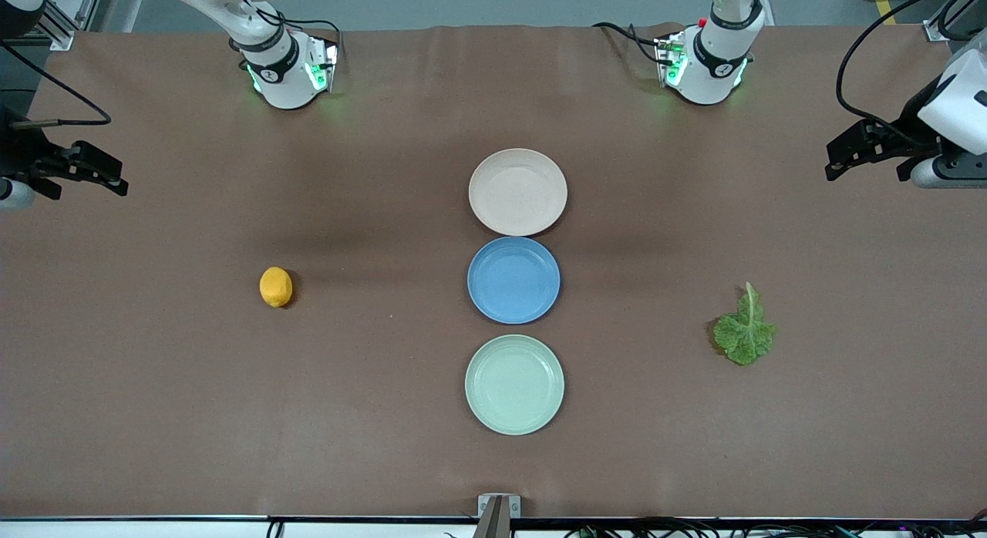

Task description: Pick lemon and lettuce from plates

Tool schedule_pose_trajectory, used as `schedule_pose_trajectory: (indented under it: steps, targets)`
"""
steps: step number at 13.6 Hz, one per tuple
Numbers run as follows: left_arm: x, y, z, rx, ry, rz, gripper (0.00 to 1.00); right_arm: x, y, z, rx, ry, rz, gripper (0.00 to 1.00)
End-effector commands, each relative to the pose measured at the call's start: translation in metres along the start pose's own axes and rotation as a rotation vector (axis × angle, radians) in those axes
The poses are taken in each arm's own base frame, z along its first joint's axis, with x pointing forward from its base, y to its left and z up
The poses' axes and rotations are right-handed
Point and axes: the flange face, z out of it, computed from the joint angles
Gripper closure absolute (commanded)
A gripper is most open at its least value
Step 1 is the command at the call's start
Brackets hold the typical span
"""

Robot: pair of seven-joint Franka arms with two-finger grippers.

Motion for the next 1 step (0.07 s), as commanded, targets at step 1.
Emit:
schedule_pose_trajectory:
  steps: [1]
  targets:
    - [0.0008,0.0005,-0.0071,0.012,0.016,0.009,0.00,-0.0049,-0.0078,0.0002,0.012,0.021,-0.015,0.00]
